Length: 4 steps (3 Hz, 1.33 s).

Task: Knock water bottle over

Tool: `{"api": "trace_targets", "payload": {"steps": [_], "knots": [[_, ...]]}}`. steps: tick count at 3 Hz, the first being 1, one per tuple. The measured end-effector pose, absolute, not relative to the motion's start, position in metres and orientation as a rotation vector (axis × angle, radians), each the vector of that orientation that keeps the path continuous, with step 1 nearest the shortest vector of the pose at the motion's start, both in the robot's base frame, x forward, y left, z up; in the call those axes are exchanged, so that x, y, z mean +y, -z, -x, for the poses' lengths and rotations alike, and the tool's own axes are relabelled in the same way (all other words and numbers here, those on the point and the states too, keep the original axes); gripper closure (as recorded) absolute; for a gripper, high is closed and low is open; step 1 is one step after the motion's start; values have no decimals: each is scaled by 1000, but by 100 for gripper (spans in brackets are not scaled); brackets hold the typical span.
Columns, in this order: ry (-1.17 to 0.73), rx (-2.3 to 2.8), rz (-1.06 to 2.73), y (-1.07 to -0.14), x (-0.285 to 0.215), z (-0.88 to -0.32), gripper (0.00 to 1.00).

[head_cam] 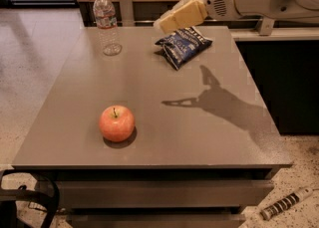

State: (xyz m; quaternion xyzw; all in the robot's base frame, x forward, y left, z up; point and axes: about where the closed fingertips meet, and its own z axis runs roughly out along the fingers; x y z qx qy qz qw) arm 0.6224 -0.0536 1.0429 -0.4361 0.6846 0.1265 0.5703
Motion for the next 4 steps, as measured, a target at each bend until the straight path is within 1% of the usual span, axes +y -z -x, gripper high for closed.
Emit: {"api": "trace_targets", "payload": {"steps": [1,4], "knots": [[-349,1713,976,-1012,-35,-678,0],[-526,1683,892,-949,43,-772,0]]}}
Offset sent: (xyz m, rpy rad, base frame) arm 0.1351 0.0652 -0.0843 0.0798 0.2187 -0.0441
